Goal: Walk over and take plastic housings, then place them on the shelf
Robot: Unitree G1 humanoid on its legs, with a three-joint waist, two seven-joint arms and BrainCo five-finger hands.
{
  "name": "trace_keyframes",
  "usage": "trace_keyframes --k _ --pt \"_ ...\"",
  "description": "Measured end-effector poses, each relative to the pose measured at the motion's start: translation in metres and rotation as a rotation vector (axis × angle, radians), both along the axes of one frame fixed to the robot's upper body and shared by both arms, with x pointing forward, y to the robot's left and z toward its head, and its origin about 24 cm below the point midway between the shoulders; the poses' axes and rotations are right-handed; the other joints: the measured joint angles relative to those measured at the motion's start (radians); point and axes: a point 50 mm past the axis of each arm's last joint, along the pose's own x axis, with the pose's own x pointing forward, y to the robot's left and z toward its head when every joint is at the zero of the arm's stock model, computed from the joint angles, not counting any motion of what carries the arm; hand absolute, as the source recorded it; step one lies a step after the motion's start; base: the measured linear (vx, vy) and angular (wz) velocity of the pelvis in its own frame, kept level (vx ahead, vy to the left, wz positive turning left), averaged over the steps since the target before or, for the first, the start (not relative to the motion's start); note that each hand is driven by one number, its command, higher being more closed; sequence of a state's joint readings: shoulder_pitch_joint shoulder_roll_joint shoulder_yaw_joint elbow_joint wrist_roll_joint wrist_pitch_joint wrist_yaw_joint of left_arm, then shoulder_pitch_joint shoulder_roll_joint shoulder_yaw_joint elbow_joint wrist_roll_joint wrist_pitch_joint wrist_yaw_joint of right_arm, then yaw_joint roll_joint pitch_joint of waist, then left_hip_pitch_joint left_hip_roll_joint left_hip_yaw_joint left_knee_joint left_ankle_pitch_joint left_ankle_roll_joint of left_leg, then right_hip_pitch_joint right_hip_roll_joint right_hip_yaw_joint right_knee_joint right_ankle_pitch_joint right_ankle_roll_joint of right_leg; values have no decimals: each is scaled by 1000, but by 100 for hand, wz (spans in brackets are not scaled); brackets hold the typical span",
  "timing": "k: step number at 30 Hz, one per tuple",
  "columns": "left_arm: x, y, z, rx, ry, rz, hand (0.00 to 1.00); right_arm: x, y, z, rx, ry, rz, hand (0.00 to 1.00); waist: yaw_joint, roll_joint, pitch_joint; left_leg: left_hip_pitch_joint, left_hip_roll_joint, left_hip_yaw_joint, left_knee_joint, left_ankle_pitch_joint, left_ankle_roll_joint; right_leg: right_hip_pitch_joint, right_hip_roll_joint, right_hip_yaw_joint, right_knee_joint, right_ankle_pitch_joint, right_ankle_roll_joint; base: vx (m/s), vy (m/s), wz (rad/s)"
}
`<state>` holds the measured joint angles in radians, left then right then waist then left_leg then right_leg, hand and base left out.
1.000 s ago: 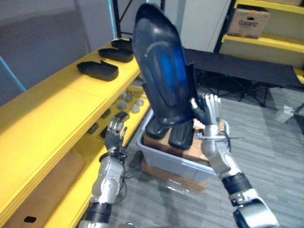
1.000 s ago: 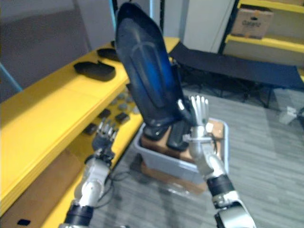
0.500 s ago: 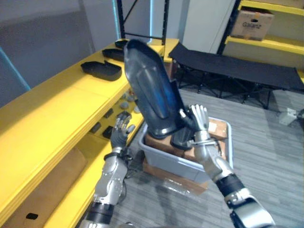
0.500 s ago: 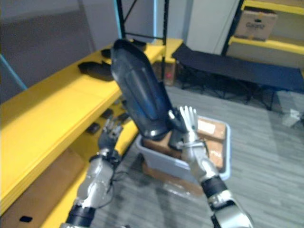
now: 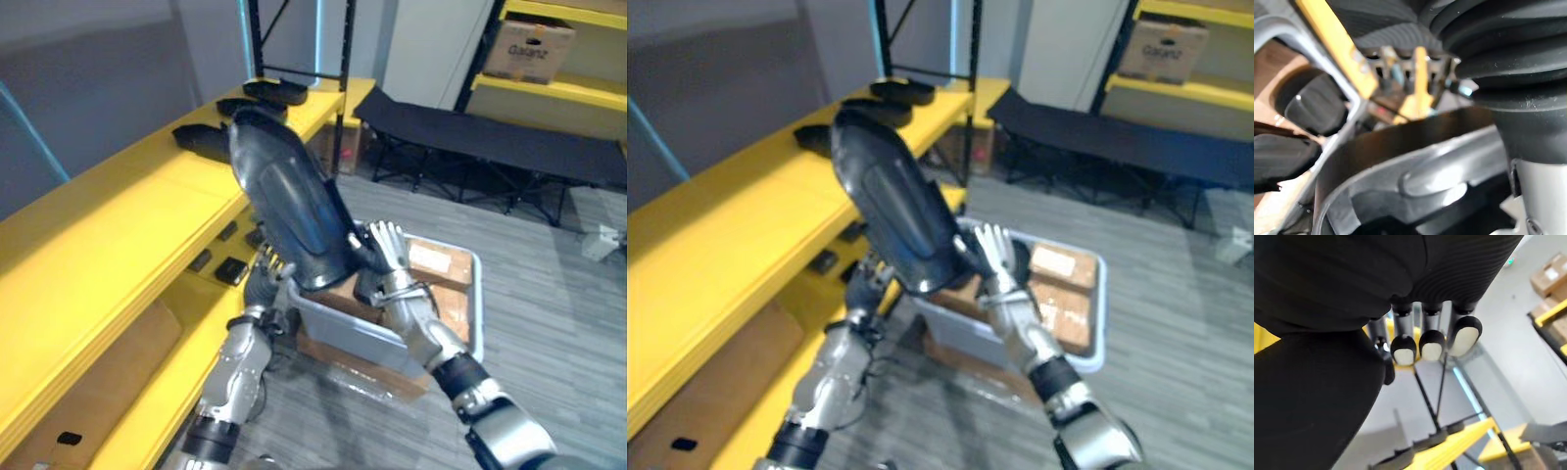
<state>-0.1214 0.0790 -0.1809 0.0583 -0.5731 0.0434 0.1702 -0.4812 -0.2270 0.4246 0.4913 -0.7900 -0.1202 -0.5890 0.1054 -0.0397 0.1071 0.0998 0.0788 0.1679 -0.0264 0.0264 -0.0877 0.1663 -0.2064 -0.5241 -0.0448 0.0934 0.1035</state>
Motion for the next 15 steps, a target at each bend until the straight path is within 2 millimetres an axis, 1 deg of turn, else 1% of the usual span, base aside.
trace_keyframes --k 5,8,12,15 --pt "0 -2 -2 -13 13 -34 0 -6 14 0 4 -17 87 100 -3 -1 0 -4 2 4 0 0 0 -7 1 4 0 -3 0 2 2 -1" --pt "0 2 -5 3 25 -28 0 -7 14 -1 1 -13 101 100 -6 -1 1 -10 4 5 1 0 0 -13 3 4 0 -2 0 0 0 0" --pt "0 7 -7 20 36 -8 0 -17 11 -9 25 5 110 100 -8 -1 1 -10 6 8 0 -1 -1 -15 6 7 0 -2 0 0 0 0" --pt "0 9 -7 23 44 25 0 -21 9 -13 29 16 111 100 -9 -2 1 -9 9 12 0 -2 -4 -17 9 12 -2 -2 0 17 11 -5"
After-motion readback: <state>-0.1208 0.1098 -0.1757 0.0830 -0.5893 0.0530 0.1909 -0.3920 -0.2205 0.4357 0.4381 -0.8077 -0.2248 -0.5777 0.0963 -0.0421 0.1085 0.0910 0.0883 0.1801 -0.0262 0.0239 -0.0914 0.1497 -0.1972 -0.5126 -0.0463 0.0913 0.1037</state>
